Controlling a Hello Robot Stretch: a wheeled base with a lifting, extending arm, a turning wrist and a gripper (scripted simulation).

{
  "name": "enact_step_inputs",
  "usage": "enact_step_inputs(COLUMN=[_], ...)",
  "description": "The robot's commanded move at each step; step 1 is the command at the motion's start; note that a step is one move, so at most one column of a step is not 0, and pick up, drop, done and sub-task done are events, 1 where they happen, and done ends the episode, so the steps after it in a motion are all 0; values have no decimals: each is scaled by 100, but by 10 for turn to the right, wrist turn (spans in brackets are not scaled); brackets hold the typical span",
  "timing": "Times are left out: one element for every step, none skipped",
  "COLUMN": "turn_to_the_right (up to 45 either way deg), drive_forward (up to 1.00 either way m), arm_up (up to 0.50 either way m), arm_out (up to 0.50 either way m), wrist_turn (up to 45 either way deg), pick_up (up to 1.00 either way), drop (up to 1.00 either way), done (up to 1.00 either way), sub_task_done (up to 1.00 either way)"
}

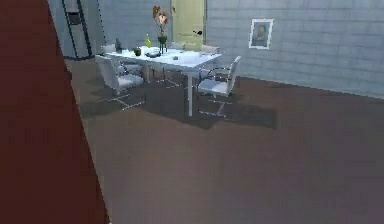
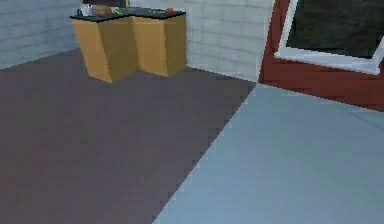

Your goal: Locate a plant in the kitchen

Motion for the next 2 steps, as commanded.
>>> enact_step_inputs(turn_to_the_right=[0, -120], drive_forward=[95, 0], arm_up=[0, 0], arm_out=[0, 0], wrist_turn=[0, 0], pick_up=[0, 0], drop=[0, 0], done=[0, 0], sub_task_done=[0, 0])
